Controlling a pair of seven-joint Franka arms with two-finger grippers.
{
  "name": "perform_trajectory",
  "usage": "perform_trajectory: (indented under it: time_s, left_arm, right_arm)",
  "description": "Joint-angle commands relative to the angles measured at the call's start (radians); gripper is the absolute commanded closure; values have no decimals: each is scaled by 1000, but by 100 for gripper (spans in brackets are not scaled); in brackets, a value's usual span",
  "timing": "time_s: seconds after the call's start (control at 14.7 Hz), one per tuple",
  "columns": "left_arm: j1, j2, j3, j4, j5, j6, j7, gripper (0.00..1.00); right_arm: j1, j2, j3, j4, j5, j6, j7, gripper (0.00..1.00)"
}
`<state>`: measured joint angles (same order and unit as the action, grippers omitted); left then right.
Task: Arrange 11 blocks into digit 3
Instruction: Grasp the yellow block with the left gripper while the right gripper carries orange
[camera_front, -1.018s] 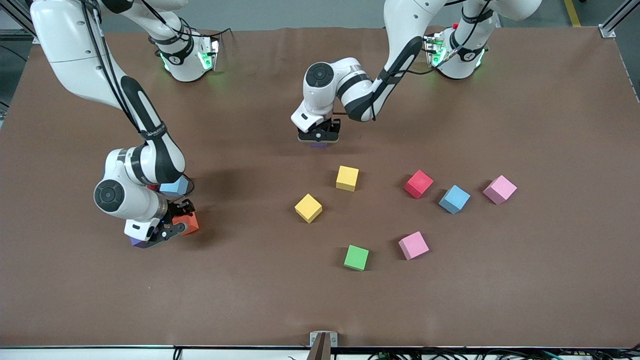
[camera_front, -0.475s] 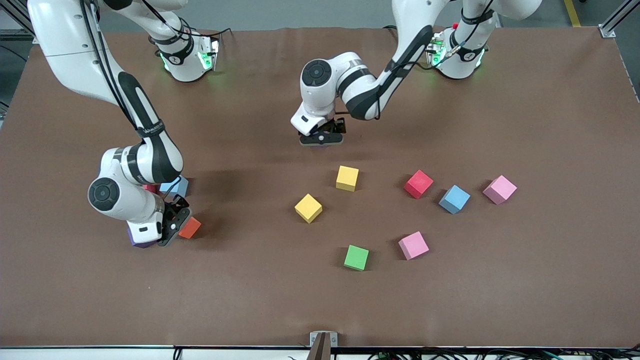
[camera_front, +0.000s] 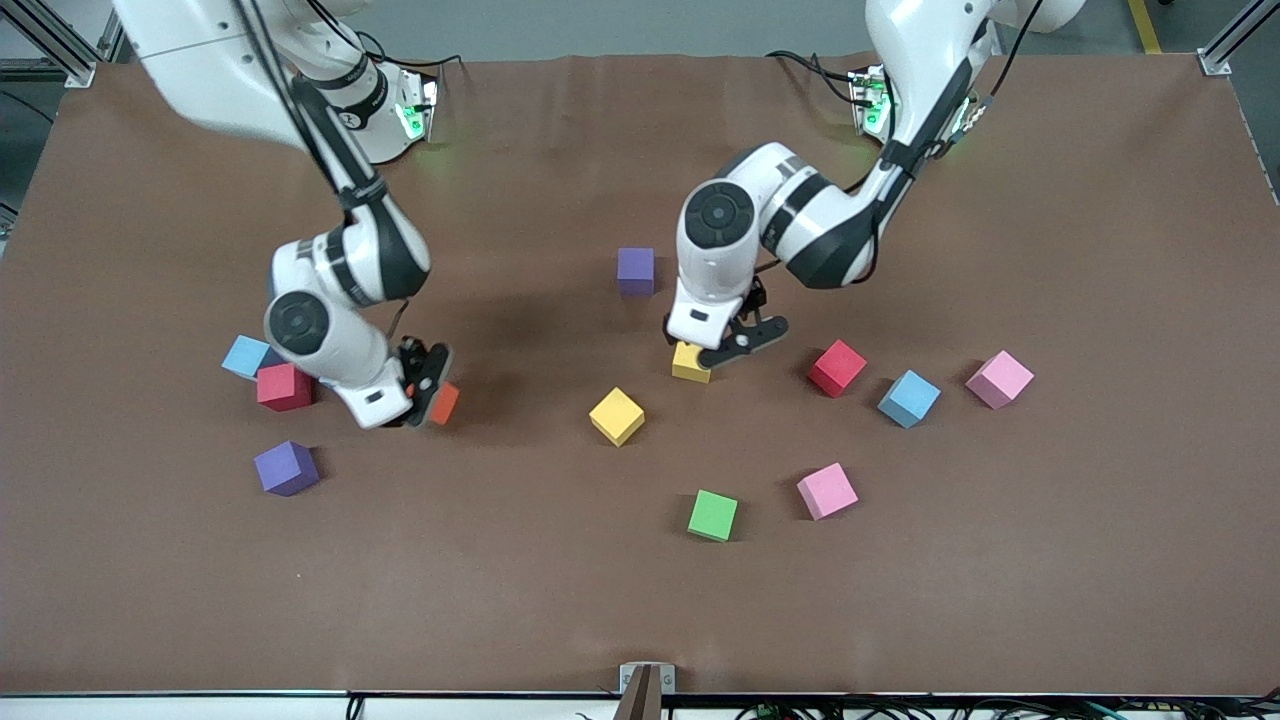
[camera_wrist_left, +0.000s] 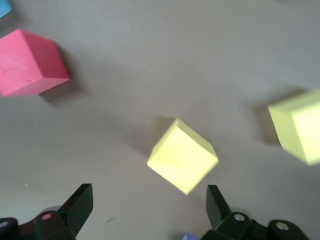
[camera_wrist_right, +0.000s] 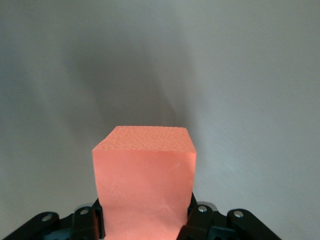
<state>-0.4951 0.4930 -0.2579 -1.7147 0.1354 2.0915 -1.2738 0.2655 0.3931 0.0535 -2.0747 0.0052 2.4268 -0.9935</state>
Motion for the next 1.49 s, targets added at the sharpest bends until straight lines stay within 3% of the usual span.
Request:
perform_trajectory:
  time_s: [0.0, 0.2, 0.41, 0.61, 1.02, 1.09, 1.29, 1.43]
  left_arm:
    - [19, 42, -8, 12, -5, 27, -166, 0]
    - [12, 79, -8, 7, -51, 79, -382, 0]
    - [6, 99, -8, -25, -51, 188, -593, 0]
    - [18, 104, -8, -46, -69, 255, -685, 0]
    - [18, 130, -9, -126, -73, 364, -740, 0]
    - [18, 134, -8, -126, -73, 364, -752, 5]
    - [20, 130, -8, -129, -73, 364, -785, 56]
    - [30, 113, -9, -140, -73, 364, -843, 84]
  right_arm:
    - [116, -111, -11, -180, 4, 116, -2, 79]
    - [239, -160, -11, -266, 5, 130, 100, 78]
    - [352, -151, -11, -271, 7, 139, 166, 78]
    - [448, -146, -11, -271, 7, 140, 314, 76]
    - [546, -80, -18, -257, -1, 173, 320, 76]
    - [558, -74, -20, -251, -2, 173, 320, 76]
    - [566, -53, -20, -225, -2, 173, 322, 76]
    - [580, -37, -21, -206, -2, 173, 334, 76]
